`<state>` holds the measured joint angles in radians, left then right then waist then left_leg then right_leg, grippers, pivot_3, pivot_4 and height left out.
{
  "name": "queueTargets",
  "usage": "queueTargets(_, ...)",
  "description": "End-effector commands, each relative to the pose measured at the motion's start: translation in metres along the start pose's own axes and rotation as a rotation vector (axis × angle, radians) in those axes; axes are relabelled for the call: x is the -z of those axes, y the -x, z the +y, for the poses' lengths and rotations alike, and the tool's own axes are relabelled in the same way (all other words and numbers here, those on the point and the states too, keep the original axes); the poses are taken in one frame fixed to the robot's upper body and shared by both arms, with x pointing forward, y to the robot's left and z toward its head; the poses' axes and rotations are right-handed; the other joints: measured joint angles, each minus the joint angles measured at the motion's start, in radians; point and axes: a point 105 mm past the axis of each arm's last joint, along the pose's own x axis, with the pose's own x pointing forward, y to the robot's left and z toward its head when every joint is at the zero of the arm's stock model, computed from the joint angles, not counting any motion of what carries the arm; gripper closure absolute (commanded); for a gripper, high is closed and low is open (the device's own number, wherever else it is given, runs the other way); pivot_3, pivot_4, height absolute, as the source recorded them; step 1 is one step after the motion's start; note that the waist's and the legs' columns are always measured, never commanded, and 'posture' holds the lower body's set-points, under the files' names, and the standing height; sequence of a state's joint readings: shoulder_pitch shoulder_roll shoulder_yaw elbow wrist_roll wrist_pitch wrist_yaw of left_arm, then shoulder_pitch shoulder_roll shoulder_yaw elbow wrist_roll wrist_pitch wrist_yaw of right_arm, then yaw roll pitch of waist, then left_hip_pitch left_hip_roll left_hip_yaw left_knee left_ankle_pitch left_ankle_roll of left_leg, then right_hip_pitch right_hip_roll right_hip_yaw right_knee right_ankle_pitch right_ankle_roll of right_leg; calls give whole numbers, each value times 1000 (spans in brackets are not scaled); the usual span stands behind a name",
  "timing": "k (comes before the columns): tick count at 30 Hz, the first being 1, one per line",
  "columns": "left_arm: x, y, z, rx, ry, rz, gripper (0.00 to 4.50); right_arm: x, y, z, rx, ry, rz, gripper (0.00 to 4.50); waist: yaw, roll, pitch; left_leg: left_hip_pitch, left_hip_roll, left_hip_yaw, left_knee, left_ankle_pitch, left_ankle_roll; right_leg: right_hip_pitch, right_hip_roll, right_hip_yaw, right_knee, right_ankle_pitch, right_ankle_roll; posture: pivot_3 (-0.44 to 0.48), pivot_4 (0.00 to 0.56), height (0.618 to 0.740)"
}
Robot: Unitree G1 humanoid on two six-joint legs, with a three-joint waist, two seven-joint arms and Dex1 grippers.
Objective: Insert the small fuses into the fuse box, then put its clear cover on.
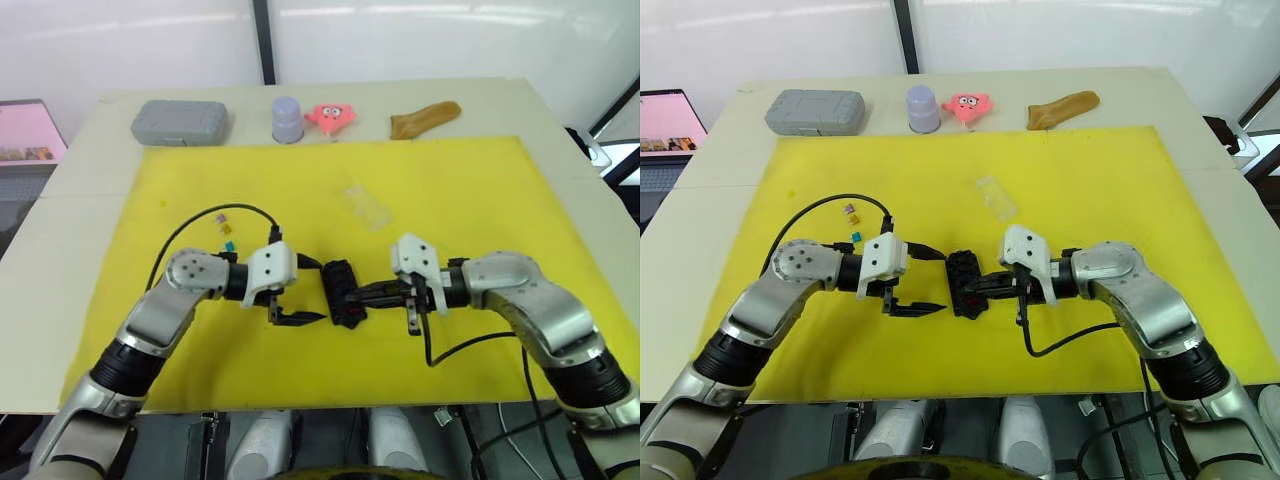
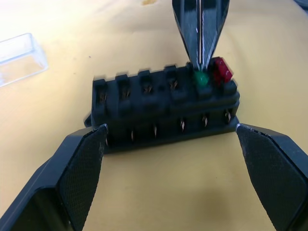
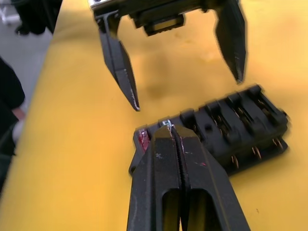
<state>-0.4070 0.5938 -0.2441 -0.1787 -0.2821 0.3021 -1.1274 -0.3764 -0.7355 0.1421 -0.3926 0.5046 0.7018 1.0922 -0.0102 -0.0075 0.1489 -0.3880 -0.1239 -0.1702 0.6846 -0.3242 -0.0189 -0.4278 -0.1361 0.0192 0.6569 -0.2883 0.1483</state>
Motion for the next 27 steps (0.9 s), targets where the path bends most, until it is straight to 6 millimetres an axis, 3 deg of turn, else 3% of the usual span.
queueTargets(1,-23,27,1,-63,106,-123,0,-27,26,-1,77,-4,-117,4469,-1,0,0,0,0,0,0,0,0,0,0,0,0,0,0,0,150,740)
queueTargets(3,-17,39,-3,-99,164,-116,0,-27,38,-2,122,-58,-147,4469,-2,0,0,0,0,0,-1,0,0,0,0,0,0,0,0,0,150,740)
queueTargets(5,-2,60,-6,-170,268,-87,0,-28,56,-11,238,-98,-175,3930,-3,0,0,0,0,0,-1,0,0,0,0,0,0,0,0,0,150,740)
queueTargets(8,16,95,0,-337,434,-106,0,-23,83,-27,401,-130,-178,2696,-1,0,0,1,1,0,-1,0,0,0,1,1,0,0,0,0,150,740)
queueTargets(10,35,133,8,-520,525,-101,0,-17,111,-48,586,-174,-204,1738,0,0,0,1,1,0,-1,0,0,0,1,1,0,0,0,0,150,740)
queueTargets(13,48,169,1,-649,574,-66,0,-7,140,-58,741,-169,-179,220,2,1,0,1,0,1,-1,0,0,0,0,1,0,0,0,0,150,740)
queueTargets(15,52,184,-5,-691,588,-42,0,-1,152,-59,789,-157,-146,58,4,1,0,1,0,1,-2,0,0,0,0,1,0,0,0,0,150,740)
queueTargets(18,72,231,-18,-826,660,70,0,20,180,-55,874,-129,-18,58,3,1,0,1,0,1,-1,0,0,0,0,1,0,0,0,0,150,740)
queueTargets(21,71,241,-26,-791,739,64,0,24,186,-49,869,-114,10,58,0,1,1,1,1,2,-2,0,0,0,1,1,-1,0,0,0,150,740)
queueTargets(27,53,224,-13,-678,911,-109,0,6,128,-38,731,-53,-100,58,-2,2,1,3,1,2,-2,0,1,2,1,3,0,0,0,0,150,740)
